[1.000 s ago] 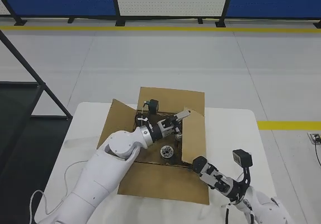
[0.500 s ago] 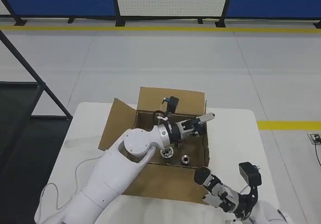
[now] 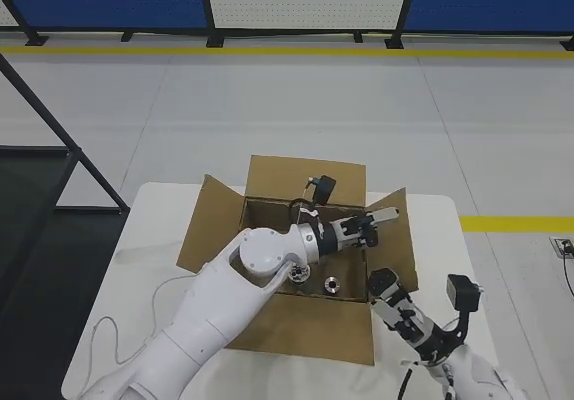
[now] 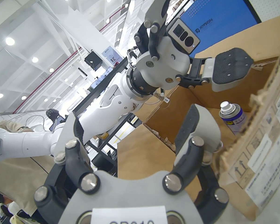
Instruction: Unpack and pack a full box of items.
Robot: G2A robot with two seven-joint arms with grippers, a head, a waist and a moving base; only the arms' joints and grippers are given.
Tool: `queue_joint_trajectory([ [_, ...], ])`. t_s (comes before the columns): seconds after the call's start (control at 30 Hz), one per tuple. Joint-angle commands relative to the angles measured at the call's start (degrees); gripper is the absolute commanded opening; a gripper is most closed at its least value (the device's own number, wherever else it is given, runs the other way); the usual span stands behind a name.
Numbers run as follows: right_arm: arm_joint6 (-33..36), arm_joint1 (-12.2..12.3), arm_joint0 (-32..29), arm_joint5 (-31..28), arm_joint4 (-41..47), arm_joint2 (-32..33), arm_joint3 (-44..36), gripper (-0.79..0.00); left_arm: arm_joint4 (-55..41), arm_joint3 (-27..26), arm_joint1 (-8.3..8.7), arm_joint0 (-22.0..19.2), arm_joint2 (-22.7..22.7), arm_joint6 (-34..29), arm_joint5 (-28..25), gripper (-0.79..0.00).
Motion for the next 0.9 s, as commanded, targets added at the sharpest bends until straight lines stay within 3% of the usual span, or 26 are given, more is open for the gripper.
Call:
queue_joint_trajectory([
  [0.0,-0.74,0.11,-0.76,0.75,-0.05,1.10,-0.28,0.000,0.16,0.01,0.04,0.22,-0.71,-0.28,-0.62,0.000],
  [0.13,-1.91,0.24,-1.22,3.27,0.29,2.60,0.00,0.000,1.80,-1.19,0.99,1.96,-3.53,-0.52,-2.80,0.000],
  [0.27,-1.26,0.36,0.17,5.66,2.33,3.14,2.38,0.000,4.46,-5.47,3.06,6.21,-8.55,-0.19,-4.79,0.000],
  [0.57,-0.40,0.61,2.15,6.77,3.59,3.99,4.19,0.000,10.85,-23.82,8.62,22.05,-24.32,-0.45,-2.45,0.000],
  [0.7,0.90,0.76,2.28,8.38,2.60,3.98,2.80,0.000,11.11,-31.03,9.99,28.59,-29.59,-0.85,-1.91,0.000],
  [0.87,3.51,0.87,4.44,12.16,2.38,3.03,3.23,0.000,10.17,-36.30,10.95,35.15,-33.76,-1.01,-2.78,0.000],
])
